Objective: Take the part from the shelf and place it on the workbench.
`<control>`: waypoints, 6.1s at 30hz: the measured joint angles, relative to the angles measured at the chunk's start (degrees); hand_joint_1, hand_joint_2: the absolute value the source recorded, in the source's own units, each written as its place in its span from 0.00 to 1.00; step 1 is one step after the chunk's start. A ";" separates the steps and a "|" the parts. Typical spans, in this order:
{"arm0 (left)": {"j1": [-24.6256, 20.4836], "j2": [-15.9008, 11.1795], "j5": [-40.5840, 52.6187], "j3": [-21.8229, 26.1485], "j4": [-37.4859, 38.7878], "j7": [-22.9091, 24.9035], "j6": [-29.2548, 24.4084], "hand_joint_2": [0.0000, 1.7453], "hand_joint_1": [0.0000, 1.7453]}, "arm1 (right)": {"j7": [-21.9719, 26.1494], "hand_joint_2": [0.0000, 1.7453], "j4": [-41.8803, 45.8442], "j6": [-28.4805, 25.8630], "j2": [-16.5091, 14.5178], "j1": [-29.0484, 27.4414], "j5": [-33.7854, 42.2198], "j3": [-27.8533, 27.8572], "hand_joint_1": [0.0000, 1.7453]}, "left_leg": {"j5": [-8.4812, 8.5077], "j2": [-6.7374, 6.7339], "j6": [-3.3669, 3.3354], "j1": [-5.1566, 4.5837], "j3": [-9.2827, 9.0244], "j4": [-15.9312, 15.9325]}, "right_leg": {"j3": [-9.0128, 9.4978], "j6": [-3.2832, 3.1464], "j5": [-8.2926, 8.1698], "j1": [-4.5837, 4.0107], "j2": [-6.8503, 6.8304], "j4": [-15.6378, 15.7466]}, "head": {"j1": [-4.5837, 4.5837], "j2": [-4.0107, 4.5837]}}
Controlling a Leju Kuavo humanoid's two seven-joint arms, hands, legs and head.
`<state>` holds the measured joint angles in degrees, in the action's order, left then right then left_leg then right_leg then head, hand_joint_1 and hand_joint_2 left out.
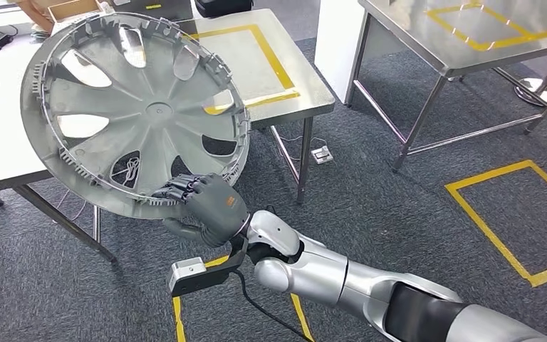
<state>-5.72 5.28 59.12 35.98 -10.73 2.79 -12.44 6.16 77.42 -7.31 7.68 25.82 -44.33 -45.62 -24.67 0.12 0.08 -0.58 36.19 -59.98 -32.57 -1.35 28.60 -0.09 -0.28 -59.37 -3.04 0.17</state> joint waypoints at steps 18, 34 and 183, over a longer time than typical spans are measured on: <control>0.32 0.01 -0.01 0.00 0.00 0.01 0.02 1.00 0.00 | -0.06 1.00 -0.07 -0.02 -0.14 -0.37 0.03 0.01 1.00 | -3.51 0.79 1.08 0.99 -3.48 0.26 | -3.55 1.29 -2.64 0.87 0.34 -0.37 | -0.34 0.00; 0.59 -0.01 0.28 0.00 0.03 0.17 0.13 1.00 0.00 | -0.09 1.00 -0.09 -0.11 -0.37 -0.67 0.05 0.03 1.00 | 0.22 0.21 -0.42 0.66 0.44 0.57 | 1.75 1.81 1.42 0.64 0.37 -1.00 | 0.17 0.00; -1.33 0.92 4.10 0.06 -0.02 1.62 1.75 0.00 0.00 | 0.44 0.00 -10.51 -4.38 1.29 16.35 5.98 19.19 0.00 | -6.15 -0.12 0.95 0.68 -6.85 -0.17 | -6.69 1.69 -7.25 0.99 0.23 0.06 | -0.70 0.00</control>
<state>-7.05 6.20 63.22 36.04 -10.75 4.41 -10.68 6.60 66.91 -11.69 8.97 42.17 -38.35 -26.43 -30.82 0.01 1.02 0.10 29.34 -60.15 -39.26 0.33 21.35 0.91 -0.05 -59.31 -3.73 0.17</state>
